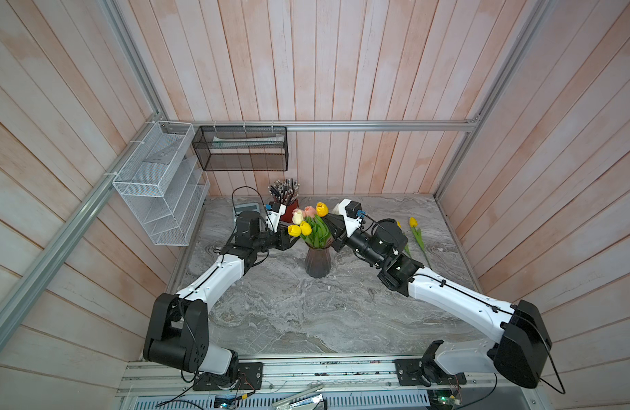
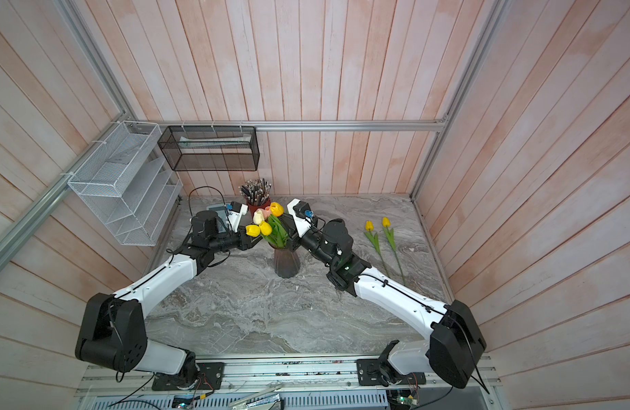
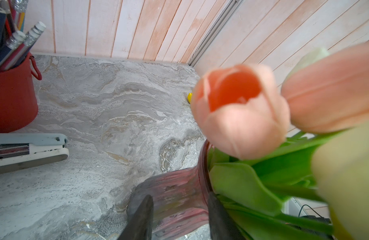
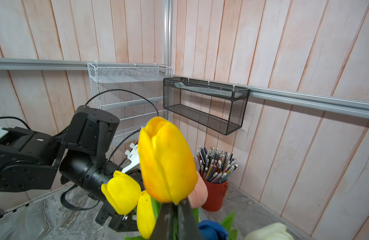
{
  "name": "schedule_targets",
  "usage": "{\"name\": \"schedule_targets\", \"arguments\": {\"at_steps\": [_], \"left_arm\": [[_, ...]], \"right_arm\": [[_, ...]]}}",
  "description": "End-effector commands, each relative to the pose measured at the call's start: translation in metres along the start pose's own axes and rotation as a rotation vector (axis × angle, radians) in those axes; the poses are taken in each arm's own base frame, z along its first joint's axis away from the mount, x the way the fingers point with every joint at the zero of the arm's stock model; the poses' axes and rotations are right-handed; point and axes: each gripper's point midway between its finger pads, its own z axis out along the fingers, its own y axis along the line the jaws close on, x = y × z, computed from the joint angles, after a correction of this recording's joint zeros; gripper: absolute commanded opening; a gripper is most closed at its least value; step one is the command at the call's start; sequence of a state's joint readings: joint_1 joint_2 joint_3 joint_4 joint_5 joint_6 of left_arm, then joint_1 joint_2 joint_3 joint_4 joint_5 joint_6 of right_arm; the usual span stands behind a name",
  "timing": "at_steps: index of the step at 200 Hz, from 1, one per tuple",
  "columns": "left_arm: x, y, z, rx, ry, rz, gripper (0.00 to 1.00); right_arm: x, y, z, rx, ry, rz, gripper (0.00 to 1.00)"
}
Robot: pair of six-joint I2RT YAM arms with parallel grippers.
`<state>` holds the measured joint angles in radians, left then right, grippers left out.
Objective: Pick out yellow flowers from the vase
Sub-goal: Pick up the flower from the vase.
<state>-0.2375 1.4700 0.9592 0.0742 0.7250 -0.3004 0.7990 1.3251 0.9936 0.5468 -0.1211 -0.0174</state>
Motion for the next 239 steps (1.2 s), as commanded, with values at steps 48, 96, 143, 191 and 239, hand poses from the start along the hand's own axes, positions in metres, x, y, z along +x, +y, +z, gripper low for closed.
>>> {"name": "schedule_targets", "arguments": {"at_steps": [48, 96, 143, 191, 239], "left_arm": [[-0.010, -0.001, 0.001, 0.005, -0.012, 0.006, 0.44], [-0.011, -0.001, 0.001, 0.006, -0.015, 0.008, 0.44], [-0.013, -0.002, 0.000, 0.008, -0.019, 0.011, 0.44], [-0.012, -0.002, 0.000, 0.008, -0.019, 0.010, 0.44], [-0.012, -0.002, -0.001, 0.005, -0.020, 0.010, 0.44]], "right_arm": [[-0.056, 0.015, -0.025, -0.066, -0.137, 0.010, 0.00], [-0.104, 0.021, -0.048, -0.096, -0.231, 0.011, 0.00], [-0.148, 0.023, -0.075, -0.102, -0.300, 0.012, 0.00], [-0.185, 0.023, -0.105, -0.088, -0.368, -0.004, 0.00], [-0.202, 0.000, -0.120, 0.066, -0.335, -0.034, 0.00]]}}
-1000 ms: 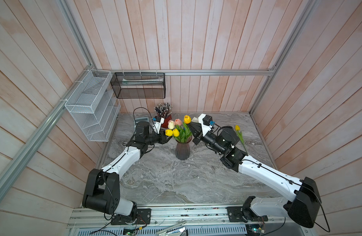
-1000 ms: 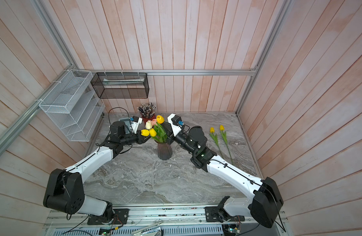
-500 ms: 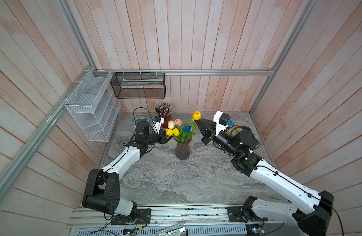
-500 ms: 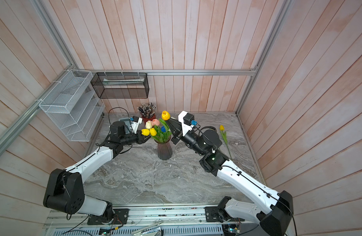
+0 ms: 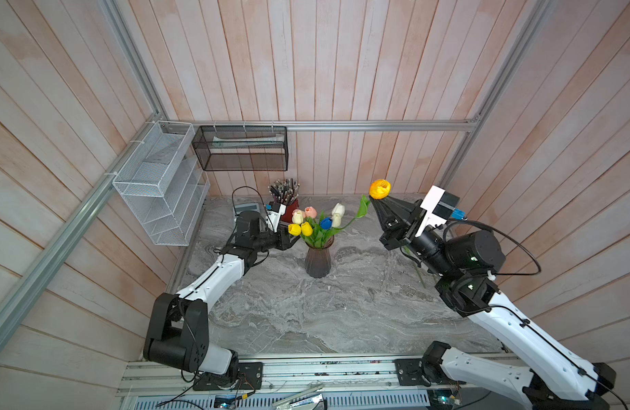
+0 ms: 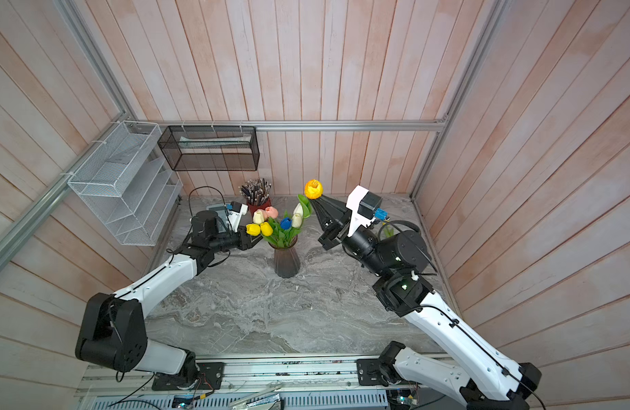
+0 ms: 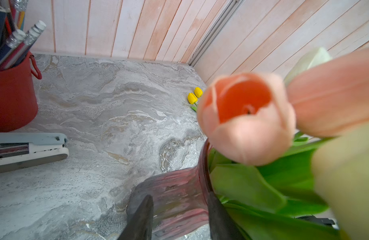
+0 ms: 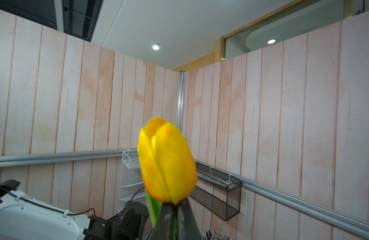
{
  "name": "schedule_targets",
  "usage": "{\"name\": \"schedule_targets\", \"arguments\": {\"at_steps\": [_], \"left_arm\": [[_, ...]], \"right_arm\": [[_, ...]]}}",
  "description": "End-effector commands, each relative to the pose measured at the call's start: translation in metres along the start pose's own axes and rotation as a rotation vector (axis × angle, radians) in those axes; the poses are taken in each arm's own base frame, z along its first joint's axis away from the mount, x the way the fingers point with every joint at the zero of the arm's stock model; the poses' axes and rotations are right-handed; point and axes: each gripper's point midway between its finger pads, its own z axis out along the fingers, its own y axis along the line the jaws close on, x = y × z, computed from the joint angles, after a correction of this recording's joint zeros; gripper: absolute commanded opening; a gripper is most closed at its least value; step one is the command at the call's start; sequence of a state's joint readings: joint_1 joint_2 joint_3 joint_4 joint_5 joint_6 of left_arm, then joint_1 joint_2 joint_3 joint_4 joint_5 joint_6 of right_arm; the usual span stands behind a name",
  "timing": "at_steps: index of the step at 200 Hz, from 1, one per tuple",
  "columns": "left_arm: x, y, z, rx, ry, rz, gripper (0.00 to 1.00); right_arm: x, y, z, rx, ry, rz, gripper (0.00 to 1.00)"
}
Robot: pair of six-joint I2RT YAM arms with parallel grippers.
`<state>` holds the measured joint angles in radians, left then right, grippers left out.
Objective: Pick out yellow flowers from the vase
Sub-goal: Pick up the flower from the vase, then place the flower at the center of the board.
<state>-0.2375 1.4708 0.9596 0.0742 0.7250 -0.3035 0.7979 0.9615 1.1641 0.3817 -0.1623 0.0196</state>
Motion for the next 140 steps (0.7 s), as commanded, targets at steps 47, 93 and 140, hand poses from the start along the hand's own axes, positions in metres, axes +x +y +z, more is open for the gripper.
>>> {"name": "schedule_targets", "arguments": {"at_steps": [47, 93, 140], "left_arm": [[-0.013, -0.002, -0.001, 0.004, -0.020, 0.013, 0.44], [-0.013, -0.002, -0.001, 0.003, -0.021, 0.014, 0.44], [-0.013, -0.002, -0.001, -0.001, -0.019, 0.017, 0.44]], "right_arm": [[-0.010, -0.064, -0.019, 0.371, 0.143, -0.133, 0.00], [0.028, -0.131, -0.029, 0.646, 0.382, -0.191, 0.00], [0.095, -0.199, -0.050, 0.726, 0.691, -0.046, 0.00]]}}
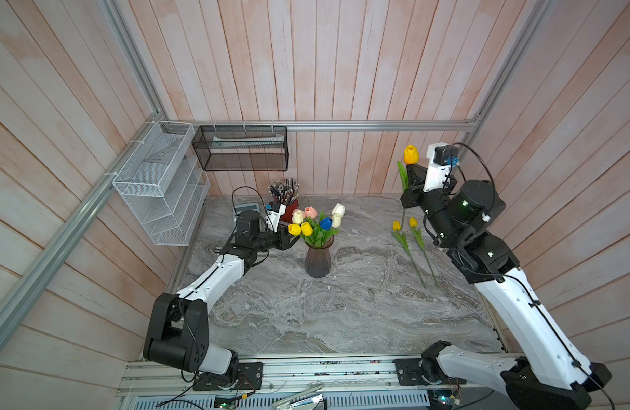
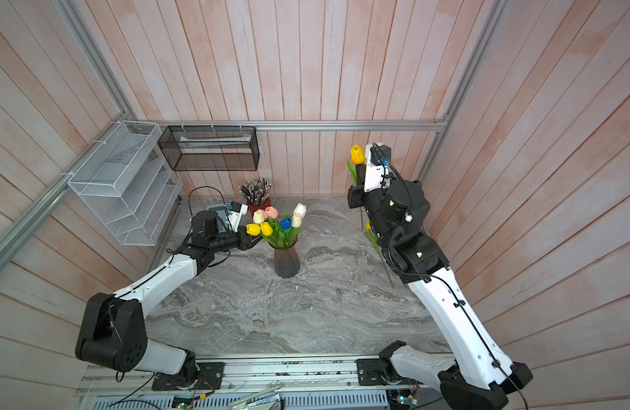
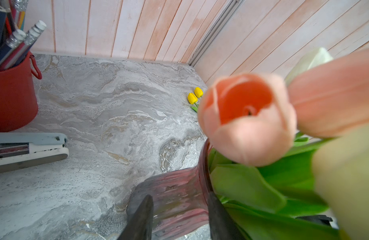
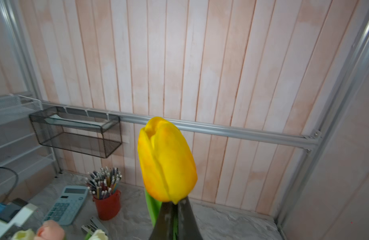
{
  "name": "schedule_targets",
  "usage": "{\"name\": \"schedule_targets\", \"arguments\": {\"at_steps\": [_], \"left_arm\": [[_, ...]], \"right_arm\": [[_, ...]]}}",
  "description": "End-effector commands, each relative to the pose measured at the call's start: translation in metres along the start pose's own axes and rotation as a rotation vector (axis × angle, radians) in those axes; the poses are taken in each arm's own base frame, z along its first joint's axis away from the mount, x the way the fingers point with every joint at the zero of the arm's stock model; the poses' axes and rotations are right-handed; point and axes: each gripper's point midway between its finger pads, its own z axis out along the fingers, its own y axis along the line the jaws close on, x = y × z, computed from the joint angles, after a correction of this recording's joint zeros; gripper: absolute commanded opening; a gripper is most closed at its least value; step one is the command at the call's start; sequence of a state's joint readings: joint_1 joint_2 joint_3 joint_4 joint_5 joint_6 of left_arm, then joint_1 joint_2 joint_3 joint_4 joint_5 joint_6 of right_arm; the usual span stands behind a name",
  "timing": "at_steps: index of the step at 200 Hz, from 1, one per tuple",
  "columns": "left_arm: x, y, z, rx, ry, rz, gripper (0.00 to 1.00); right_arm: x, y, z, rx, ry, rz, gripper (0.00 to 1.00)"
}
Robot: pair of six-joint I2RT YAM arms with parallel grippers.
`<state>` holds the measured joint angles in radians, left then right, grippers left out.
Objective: Pick out yellow flowers from the vase
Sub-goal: Place the flower at the center of the board.
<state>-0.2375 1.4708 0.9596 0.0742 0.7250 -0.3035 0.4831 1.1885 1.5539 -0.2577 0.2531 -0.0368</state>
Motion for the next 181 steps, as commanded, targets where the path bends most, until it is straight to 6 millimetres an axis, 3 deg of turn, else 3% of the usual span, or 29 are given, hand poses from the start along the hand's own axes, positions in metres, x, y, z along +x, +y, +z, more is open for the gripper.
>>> {"name": "schedule_targets", "arguments": {"at_steps": [1, 35, 76, 181], "left_arm": [[-0.012, -0.002, -0.001, -0.001, -0.018, 0.016, 0.44], [-0.012, -0.002, -0.001, -0.001, -0.018, 0.017, 0.44], [-0.013, -0.002, -0.001, 0.002, -0.022, 0.020, 0.44], [-0.011, -0.001, -0.001, -0.002, -0.016, 0.020, 0.44]], "right_arm": [[0.051, -0.013, 0.014, -0.013, 0.236, 0.032, 0.00], [0.103, -0.035, 0.035, 0.055, 0.467, -0.007, 0.00], [0.152, -0.043, 0.048, 0.045, 0.646, -0.004, 0.00], [0.253, -0.074, 0.075, 0.049, 0.818, 0.072, 0.00]]}}
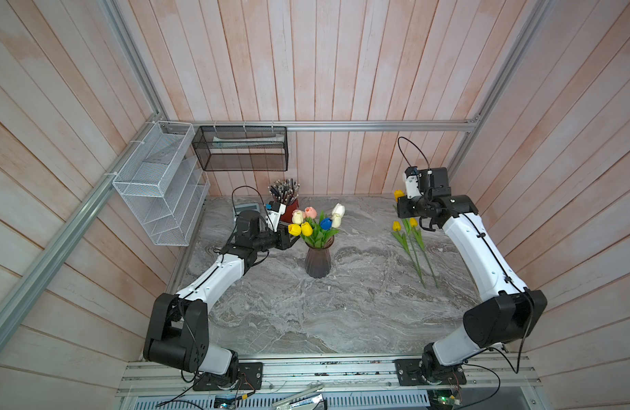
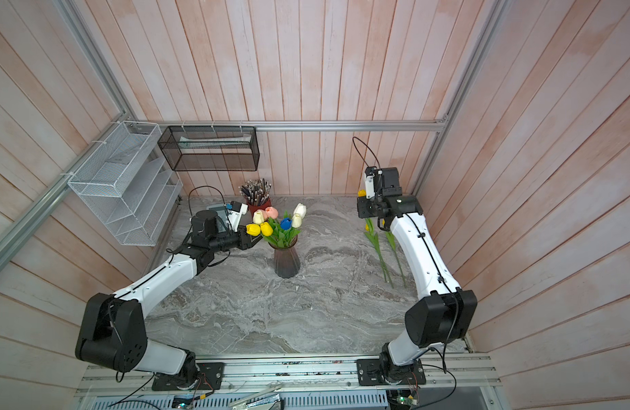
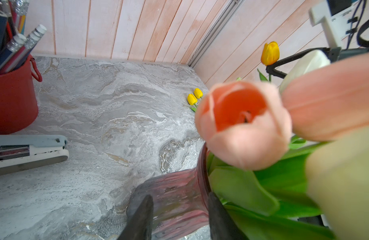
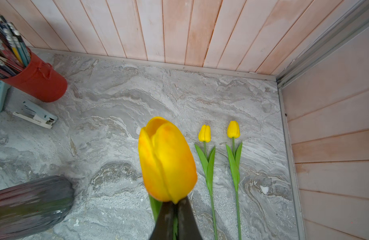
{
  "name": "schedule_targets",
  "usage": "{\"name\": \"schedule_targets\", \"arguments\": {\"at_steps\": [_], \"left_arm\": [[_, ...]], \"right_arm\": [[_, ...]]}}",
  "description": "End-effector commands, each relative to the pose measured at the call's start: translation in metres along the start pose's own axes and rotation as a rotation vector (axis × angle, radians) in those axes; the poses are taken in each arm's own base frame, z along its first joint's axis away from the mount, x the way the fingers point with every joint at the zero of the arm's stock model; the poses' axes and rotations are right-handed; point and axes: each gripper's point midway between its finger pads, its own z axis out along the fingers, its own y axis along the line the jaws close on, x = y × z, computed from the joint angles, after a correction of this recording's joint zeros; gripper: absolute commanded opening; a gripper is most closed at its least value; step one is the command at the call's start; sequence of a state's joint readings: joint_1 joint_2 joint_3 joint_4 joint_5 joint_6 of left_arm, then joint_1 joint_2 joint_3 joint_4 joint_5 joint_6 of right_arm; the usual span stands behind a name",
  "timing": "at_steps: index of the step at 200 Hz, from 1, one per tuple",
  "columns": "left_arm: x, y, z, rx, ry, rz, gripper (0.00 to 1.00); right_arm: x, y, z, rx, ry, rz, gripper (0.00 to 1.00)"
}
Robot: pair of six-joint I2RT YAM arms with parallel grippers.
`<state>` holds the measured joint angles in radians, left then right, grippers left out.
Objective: Pick out yellow flowers from the vase
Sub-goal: Place the flower at the center of the board.
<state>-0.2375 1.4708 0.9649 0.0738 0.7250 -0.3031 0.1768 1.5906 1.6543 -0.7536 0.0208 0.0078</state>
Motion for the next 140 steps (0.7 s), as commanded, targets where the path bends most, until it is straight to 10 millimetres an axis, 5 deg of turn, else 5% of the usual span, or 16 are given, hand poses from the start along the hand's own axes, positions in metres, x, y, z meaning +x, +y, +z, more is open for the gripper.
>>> {"name": "schedule_targets", "arguments": {"at_steps": [1, 140], "left_arm": [[-0.008, 0.000, -0.001, -0.003, -0.013, 0.017, 0.44], [-0.009, 0.001, -0.001, -0.017, -0.009, 0.016, 0.44]], "right_arm": [[0.010, -0.003, 0.022, -0.020, 0.024, 0.018, 0.00], [0.076, -0.023, 0.127, -0.023, 0.199, 0.037, 0.00]]}}
